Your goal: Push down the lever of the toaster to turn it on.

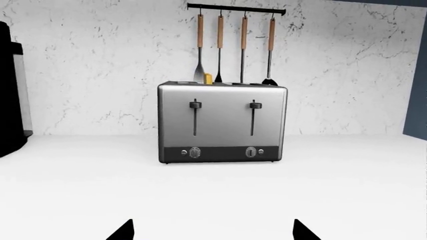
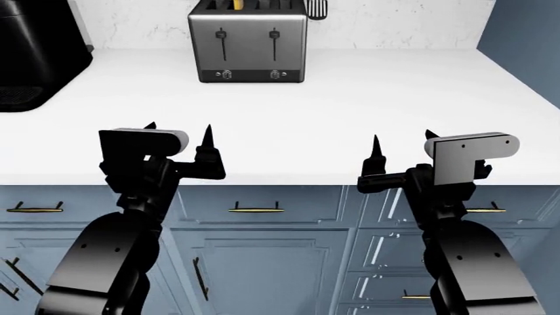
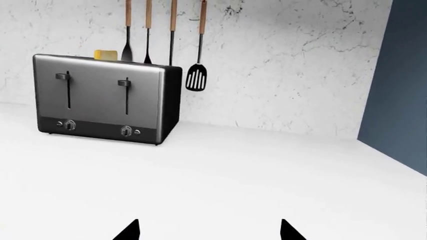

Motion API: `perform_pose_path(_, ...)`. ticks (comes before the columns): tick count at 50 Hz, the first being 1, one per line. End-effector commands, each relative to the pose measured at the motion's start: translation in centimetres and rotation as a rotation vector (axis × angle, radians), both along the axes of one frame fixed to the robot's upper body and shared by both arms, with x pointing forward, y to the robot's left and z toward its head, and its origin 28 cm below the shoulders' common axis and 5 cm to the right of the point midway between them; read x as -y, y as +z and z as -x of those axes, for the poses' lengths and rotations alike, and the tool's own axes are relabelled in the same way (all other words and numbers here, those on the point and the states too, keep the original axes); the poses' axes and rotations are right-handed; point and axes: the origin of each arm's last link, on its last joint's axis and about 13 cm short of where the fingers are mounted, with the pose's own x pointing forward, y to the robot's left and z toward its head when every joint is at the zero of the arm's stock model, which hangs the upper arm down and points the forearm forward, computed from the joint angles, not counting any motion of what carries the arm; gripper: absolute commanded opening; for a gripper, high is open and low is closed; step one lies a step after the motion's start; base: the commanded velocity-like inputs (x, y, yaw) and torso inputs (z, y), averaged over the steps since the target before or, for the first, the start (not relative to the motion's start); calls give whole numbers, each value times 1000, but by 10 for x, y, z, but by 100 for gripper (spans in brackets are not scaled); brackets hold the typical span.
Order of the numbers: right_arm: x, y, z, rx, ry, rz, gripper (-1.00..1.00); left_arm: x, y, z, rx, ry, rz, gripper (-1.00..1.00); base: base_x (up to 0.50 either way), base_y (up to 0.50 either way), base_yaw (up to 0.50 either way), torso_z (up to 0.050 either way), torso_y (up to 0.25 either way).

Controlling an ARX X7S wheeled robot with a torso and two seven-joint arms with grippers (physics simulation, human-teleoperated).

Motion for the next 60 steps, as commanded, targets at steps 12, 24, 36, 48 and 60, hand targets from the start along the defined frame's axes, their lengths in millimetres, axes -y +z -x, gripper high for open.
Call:
perform_pose_path(12,1,0,2,-3,-9,-5,100,2,0,2,4,-10,1,100,187,0,0,0,0)
perform_pose_path(24,1,0,2,-9,-3,-3,100,2,0,1,3,-10,5,100,239,0,0,0,0)
perform_pose_path(36,0,1,0,-13,-1,3,100,1,0,1,3,-8,12,100,240,0,0,0,0)
perform_pose_path(48,-2,2,-2,-19,7,9,100,-1,-2,0,1,-3,14,100,277,0,0,0,0)
perform_pose_path(60,-2,1,-2,-23,9,13,100,-2,-3,-1,1,2,18,100,286,0,0,0,0)
